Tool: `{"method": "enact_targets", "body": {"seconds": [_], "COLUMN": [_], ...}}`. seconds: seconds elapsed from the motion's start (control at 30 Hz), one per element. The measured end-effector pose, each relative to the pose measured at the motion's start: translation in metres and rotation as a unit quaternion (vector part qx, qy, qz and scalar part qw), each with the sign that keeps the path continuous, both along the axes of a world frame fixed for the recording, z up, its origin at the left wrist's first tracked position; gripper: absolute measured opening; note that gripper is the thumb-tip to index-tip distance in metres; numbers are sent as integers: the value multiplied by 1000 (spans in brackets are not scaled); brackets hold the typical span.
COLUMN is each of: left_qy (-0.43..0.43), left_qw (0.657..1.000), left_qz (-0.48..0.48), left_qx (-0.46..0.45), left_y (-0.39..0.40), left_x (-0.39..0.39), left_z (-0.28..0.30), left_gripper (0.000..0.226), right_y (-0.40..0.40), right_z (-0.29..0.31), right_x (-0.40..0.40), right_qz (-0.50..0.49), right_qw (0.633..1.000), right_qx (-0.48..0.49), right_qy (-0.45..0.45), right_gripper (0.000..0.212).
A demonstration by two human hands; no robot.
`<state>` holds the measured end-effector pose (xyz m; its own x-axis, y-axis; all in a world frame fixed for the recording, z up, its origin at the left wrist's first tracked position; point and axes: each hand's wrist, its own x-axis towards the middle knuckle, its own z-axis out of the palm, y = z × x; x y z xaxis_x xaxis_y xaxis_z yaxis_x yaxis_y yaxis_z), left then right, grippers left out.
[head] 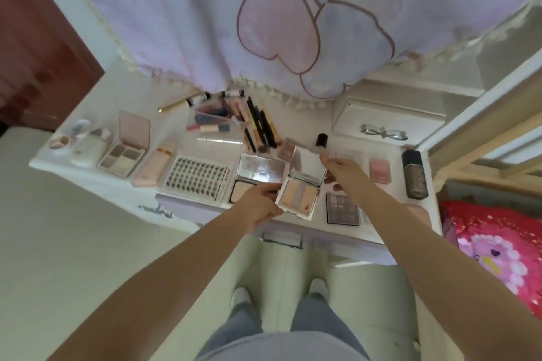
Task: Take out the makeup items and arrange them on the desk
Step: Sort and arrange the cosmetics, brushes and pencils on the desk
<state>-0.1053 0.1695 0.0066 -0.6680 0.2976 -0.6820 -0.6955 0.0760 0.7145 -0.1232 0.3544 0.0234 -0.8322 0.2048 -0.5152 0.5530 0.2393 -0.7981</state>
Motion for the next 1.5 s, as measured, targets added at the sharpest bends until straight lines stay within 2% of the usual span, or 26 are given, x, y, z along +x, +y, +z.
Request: {"method": "enact_targets", "body": {"seconds": [0.13,0.27,0.53,0.6,0.77,0.97,1.13,1.2,1.27,1.37,1.4,1.47,1.5], "left_qy": [-60,-78,-106,-109,-103,-89,-81,-57,-9,79,99,123,132], "left_qw": [987,962,896,883,869,854,858,874,889,891,890,891,892], "left_qz": [116,205,399,430,467,504,487,440,357,261,240,210,199], "left_qx": [-95,-160,-162,-152,-125,-97,-138,-198,-286,-363,-375,-383,-383], "left_y": [18,37,64,68,80,84,91,98,105,112,115,119,122], "left_x": [24,42,45,47,49,51,52,54,60,70,73,76,76], "left_z": [-27,-45,-65,-70,-79,-77,-75,-74,-73,-71,-70,-69,-68], "left_gripper": [55,46,18,24,16,18,12,6,8,10,10,13,15], "right_y": [6,14,28,30,33,41,42,51,68,97,103,111,112], "right_z": [-28,-45,-64,-66,-64,-62,-57,-57,-57,-60,-64,-72,-75], "right_x": [0,-3,-22,-27,-39,-50,-49,-45,-36,-5,6,21,26], "right_qz": [18,66,102,112,154,186,214,261,362,459,495,553,558], "right_qw": [996,994,986,983,972,963,961,962,926,824,780,703,689], "right_qx": [-48,-46,-105,-119,-135,-146,-130,-54,104,263,310,404,426], "right_qy": [-67,-77,-80,-87,-111,-128,-119,-62,36,203,226,193,179], "right_gripper": [18,15,19,18,17,17,14,19,24,39,46,64,69]}}
